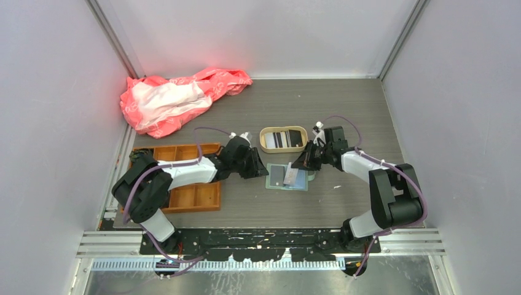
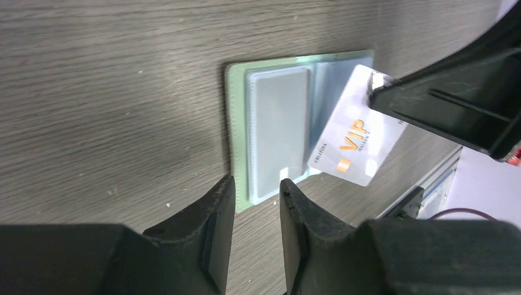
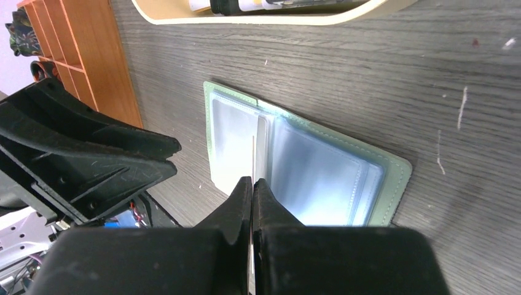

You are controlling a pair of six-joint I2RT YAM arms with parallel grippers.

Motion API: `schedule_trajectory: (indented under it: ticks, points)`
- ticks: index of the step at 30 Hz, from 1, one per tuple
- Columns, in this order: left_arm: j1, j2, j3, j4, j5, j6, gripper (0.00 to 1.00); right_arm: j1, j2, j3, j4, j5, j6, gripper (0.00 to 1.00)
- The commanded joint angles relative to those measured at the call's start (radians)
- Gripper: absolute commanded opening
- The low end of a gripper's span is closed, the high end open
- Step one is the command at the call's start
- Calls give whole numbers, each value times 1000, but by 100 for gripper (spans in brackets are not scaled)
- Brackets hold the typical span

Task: Put the credit cards into the card holder
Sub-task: Insert the credit card into the card holder.

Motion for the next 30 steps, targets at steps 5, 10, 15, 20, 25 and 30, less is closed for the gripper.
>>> schedule_trajectory:
  ticks: [5, 10, 15, 20, 25, 30]
  points:
    - [-29, 19, 55, 107, 80, 45, 28, -9, 12, -4, 97, 22, 0, 1]
    - [-46, 63, 80, 124, 103, 52, 24, -2, 38, -11, 105, 27, 2, 1]
    - [-47, 121, 93, 102, 117, 54, 21, -2, 56, -14, 103, 26, 0, 1]
    - [-47, 144, 95, 8, 78, 64, 17, -2, 50, -27, 104, 16, -5, 1]
    - [-41, 156, 105, -60, 51, 66, 14, -1, 57, -46, 159, -20, 2, 1]
    - [-39, 168, 115, -94, 47, 68, 12, -2, 85, -55, 197, -64, 6, 1]
